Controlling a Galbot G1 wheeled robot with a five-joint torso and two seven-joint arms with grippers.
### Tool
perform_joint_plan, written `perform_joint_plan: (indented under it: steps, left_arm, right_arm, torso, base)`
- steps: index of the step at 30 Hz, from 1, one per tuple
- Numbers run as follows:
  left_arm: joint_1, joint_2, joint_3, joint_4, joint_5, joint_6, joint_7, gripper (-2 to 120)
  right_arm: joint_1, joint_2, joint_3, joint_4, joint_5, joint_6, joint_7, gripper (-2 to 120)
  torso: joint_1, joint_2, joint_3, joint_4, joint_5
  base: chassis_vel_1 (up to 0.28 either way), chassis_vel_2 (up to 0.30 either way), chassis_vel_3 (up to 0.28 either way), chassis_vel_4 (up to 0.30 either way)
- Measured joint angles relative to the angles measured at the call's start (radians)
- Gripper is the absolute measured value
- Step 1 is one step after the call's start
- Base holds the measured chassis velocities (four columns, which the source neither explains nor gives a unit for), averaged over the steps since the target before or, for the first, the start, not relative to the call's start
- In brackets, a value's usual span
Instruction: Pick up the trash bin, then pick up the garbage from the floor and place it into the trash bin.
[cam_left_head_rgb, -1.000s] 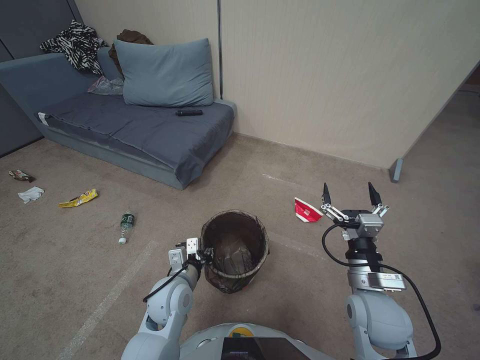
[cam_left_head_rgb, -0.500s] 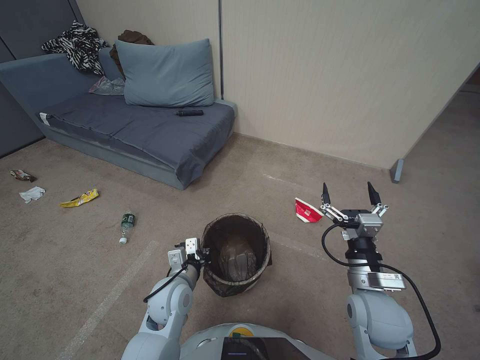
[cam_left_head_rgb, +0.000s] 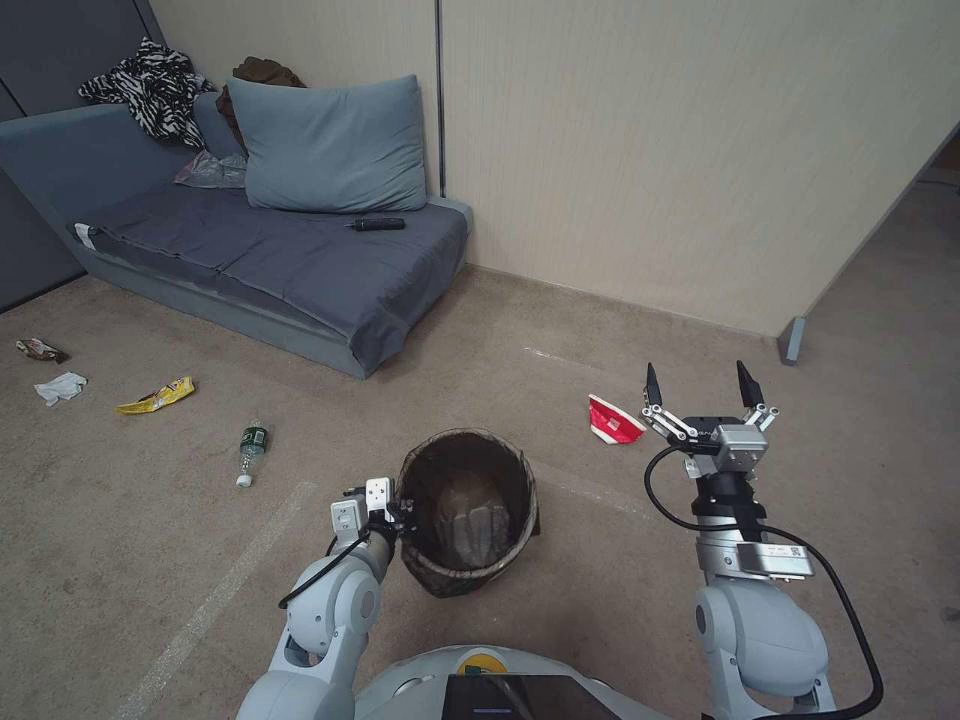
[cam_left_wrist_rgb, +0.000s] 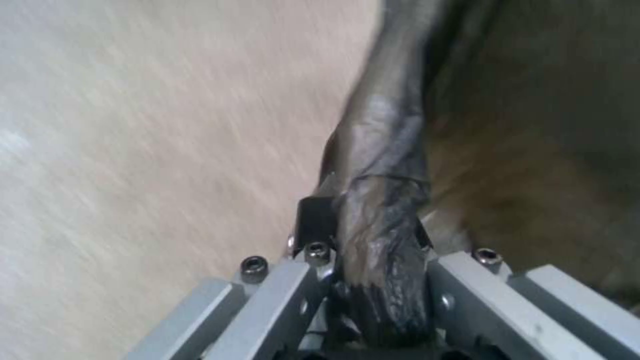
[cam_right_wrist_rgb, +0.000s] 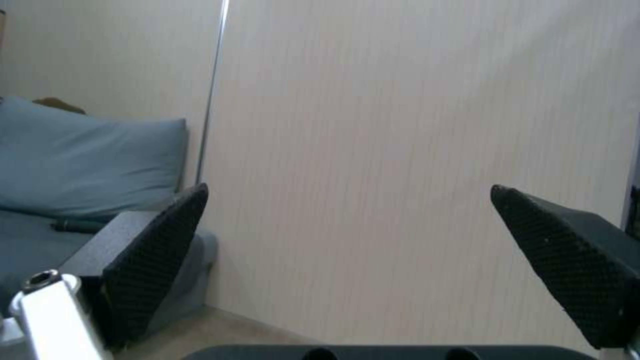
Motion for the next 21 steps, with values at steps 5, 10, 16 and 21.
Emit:
perform_joint_plan:
  steps: [5, 10, 16, 21]
  left_arm:
    - [0.022, 0.016, -0.016, -0.162, 0.033, -0.037, 0.008, 3]
    - [0.039, 0.019, -0.002, -0.263, 0.053, -0.041, 0.012, 3]
    - [0.050, 0.023, 0.029, -0.339, 0.073, -0.062, 0.048, 3]
    - [0.051, 0.024, 0.031, -0.352, 0.093, -0.067, 0.061, 3]
  right_arm:
    - [-0.001, 0.000, -0.016, -0.001, 0.016, -0.008, 0.022, 100]
    - [-0.002, 0.000, -0.017, -0.001, 0.016, -0.011, 0.028, 100]
    - [-0.009, 0.000, -0.012, 0.005, 0.017, -0.011, 0.028, 100]
    - [-0.012, 0.000, -0.012, 0.007, 0.017, -0.012, 0.028, 100]
  torso:
    - [0.000, 0.000, 0.000, 0.0001, 0.0013]
    - [0.000, 0.000, 0.000, 0.0005, 0.0012]
    - [0.000, 0.000, -0.001, 0.0002, 0.0015]
    - [0.000, 0.000, 0.000, 0.0003, 0.0015]
  base:
    - [0.000, 0.000, 0.000, 0.000]
    - [0.000, 0.000, 0.000, 0.000]
    - [0.000, 0.000, 0.000, 0.000]
    - [0.000, 0.000, 0.000, 0.000]
